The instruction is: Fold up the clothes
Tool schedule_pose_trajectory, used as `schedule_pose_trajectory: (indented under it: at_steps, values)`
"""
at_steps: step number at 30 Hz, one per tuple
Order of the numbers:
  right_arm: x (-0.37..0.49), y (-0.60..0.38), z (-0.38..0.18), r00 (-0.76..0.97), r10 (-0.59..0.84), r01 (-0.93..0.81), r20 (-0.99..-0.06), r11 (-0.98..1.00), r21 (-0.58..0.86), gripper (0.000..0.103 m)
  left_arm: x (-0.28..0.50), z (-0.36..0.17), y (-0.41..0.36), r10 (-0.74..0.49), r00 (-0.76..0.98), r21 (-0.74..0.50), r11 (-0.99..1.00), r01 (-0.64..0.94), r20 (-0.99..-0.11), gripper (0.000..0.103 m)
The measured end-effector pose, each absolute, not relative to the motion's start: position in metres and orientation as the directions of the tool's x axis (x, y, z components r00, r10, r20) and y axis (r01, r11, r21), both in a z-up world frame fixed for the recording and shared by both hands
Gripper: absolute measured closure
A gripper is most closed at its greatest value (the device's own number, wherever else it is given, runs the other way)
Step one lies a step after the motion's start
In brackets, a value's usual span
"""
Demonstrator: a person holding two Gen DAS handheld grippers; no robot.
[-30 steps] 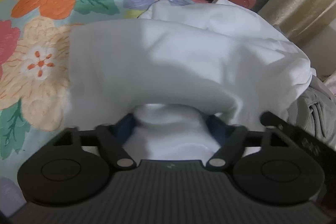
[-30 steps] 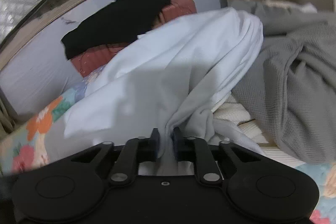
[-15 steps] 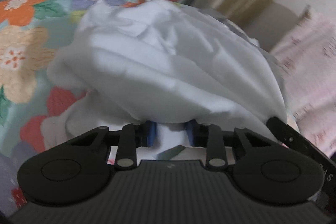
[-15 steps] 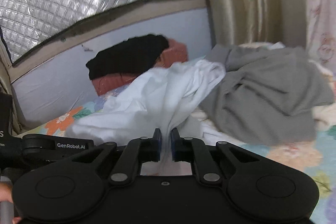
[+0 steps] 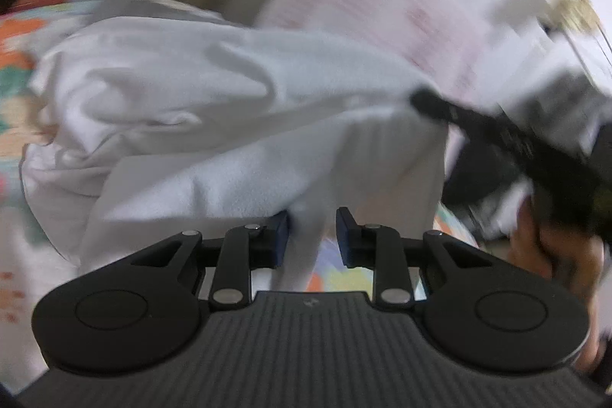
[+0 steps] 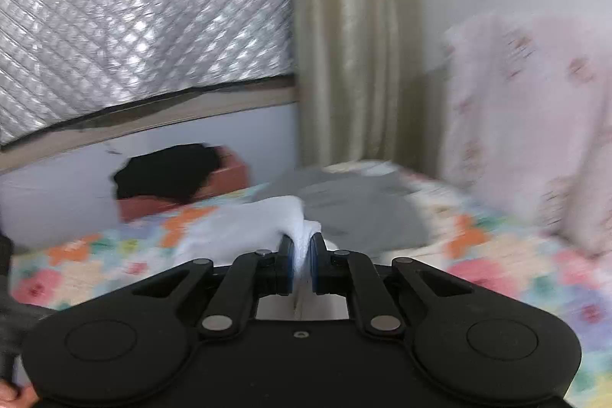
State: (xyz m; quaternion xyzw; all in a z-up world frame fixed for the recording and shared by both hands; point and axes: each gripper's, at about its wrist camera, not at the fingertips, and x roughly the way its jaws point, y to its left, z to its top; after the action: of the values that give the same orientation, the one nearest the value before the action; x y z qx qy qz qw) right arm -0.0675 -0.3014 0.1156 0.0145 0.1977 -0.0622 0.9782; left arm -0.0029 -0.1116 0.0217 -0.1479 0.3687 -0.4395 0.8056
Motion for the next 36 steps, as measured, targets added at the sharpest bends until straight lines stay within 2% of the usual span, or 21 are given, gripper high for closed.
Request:
schedule_pose_trajectory:
  at_steps: [4,7,8,9,10,13,16,22,26,29,31,32,33,34,36]
  values:
    - [-0.109,-0.354,0.100,0.839,-0.314,0.294,-0.444,0.949,-0.116,0.092,-0.037,0.005,-0.164,-0.807,0.267,-0.466,0.537,0.703,-0.527,0.073]
    - [-0.131,-0.399,0.054,0.735,-0.449,0.419,-0.509,0.890,-0.180,0.092,-0.037,-0.004,-0.174,-0.804,0.224,-0.487,0.527,0.696,-0.550,0.071]
    - [-0.139,-0.413,0.036,0.722,-0.462,0.441,-0.515,0.881,-0.172,0.092,-0.033,-0.006,-0.172,-0.809,0.213,-0.502,0.521,0.691,-0.547,0.066]
    - [-0.147,-0.427,0.017,0.719,-0.456,0.465,-0.524,0.876,-0.125,0.092,-0.029,-0.007,-0.168,-0.802,0.236,-0.493,0.539,0.683,-0.549,0.058]
    - [-0.156,-0.444,-0.004,0.719,-0.443,0.488,-0.536,0.870,-0.065,0.093,-0.024,-0.009,-0.164,-0.790,0.264,-0.480,0.562,0.674,-0.554,0.056]
    - [-0.160,-0.473,-0.041,0.697,-0.425,0.548,-0.578,0.835,0.047,0.092,-0.005,-0.022,-0.152,-0.697,0.407,-0.369,0.681,0.632,-0.591,0.055]
    - [-0.147,-0.484,-0.042,0.698,-0.396,0.549,-0.597,0.831,0.090,0.092,0.025,-0.042,-0.148,-0.617,0.472,-0.313,0.758,0.572,-0.630,0.053]
    - [-0.146,-0.502,-0.049,0.722,-0.349,0.532,-0.597,0.832,0.157,0.092,0.094,-0.086,-0.134,-0.592,0.386,-0.447,0.797,0.406,-0.707,0.051]
    - [-0.147,-0.506,-0.064,0.676,-0.370,0.561,-0.638,0.819,0.119,0.088,0.104,-0.095,-0.128,-0.591,0.361,-0.482,0.802,0.351,-0.721,0.040]
    - [-0.141,-0.506,-0.067,0.662,-0.381,0.564,-0.645,0.821,0.093,0.088,0.110,-0.098,-0.129,-0.602,0.360,-0.503,0.796,0.336,-0.712,0.036]
    - [-0.140,-0.505,-0.069,0.657,-0.384,0.565,-0.648,0.821,0.086,0.088,0.106,-0.102,-0.131,-0.613,0.353,-0.503,0.787,0.358,-0.707,0.043]
    - [-0.141,-0.506,-0.071,0.656,-0.381,0.569,-0.651,0.817,0.095,0.088,0.104,-0.104,-0.137,-0.607,0.347,-0.480,0.787,0.386,-0.715,0.075]
    - [-0.142,-0.507,-0.072,0.655,-0.377,0.574,-0.655,0.812,0.106,0.087,0.102,-0.105,-0.145,-0.583,0.346,-0.442,0.799,0.407,-0.735,0.092]
    - [-0.143,-0.507,-0.074,0.654,-0.373,0.579,-0.658,0.807,0.117,0.087,0.098,-0.105,-0.153,-0.553,0.360,-0.389,0.811,0.436,-0.751,0.092]
    - [-0.144,-0.509,-0.077,0.657,-0.360,0.580,-0.662,0.803,0.139,0.074,0.086,-0.098,-0.166,-0.504,0.419,-0.284,0.828,0.483,-0.755,0.095]
